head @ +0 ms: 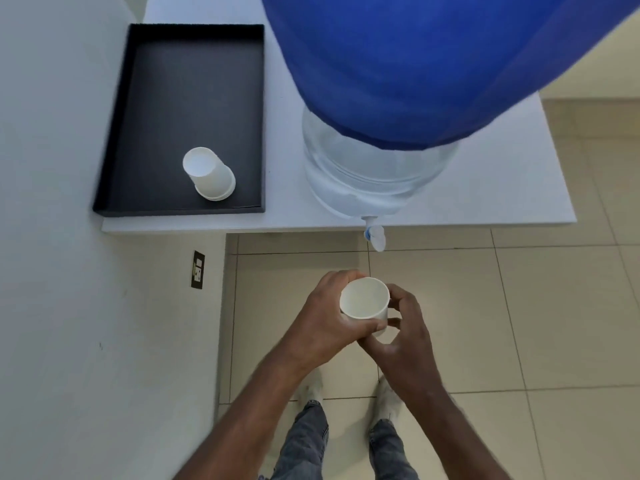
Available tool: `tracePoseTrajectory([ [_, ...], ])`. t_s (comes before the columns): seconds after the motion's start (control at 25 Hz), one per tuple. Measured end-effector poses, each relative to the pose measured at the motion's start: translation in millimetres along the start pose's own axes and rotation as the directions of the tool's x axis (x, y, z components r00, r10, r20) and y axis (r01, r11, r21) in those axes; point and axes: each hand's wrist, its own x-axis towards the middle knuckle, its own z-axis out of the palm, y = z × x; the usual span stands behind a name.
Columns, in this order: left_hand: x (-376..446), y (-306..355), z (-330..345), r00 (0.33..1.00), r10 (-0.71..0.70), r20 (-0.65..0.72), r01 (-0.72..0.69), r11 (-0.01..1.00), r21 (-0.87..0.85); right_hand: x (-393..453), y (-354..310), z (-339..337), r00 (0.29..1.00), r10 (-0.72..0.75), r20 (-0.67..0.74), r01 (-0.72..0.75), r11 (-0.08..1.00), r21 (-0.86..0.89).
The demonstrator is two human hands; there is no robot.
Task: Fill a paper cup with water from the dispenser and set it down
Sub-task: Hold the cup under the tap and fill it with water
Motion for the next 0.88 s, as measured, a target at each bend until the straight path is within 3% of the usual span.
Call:
tracePoseTrajectory([
  [0.28, 8.0, 2.9, 6.4, 0.999, 0.027, 0.031, -0.030, 0.992, 0.123, 6.8, 13.6, -1.6, 0.999, 0.042, 0.002, -0.042, 0.998, 0.049],
  [0.48, 28.3, 10.9, 3.0, 0.985, 0.089, -0.150, -0.056, 0.976, 0.212, 33.1, 33.0, 0.6, 0.976, 0.183, -0.116, -0.167, 0.977, 0.133],
  [0.56, 41.9, 17.9, -0.5, 0.967, 0.192, -0.169, -0.125, 0.931, 0.343, 50.2, 40.3, 3.7, 0.967, 0.222, -0.127, -0.203, 0.968, 0.146],
  [0.68, 60.0, 27.2, -1.0, 0.940, 0.333, -0.073, -0.234, 0.786, 0.572, 74.9, 49.2, 10.5, 0.966, 0.226, -0.123, -0.209, 0.969, 0.134],
  [0.88, 73.9, 34.6, 2.6, 0.923, 0.382, -0.040, -0.257, 0.691, 0.676, 103.1, 48.8, 24.1, 0.974, 0.180, -0.137, -0.161, 0.977, 0.141],
])
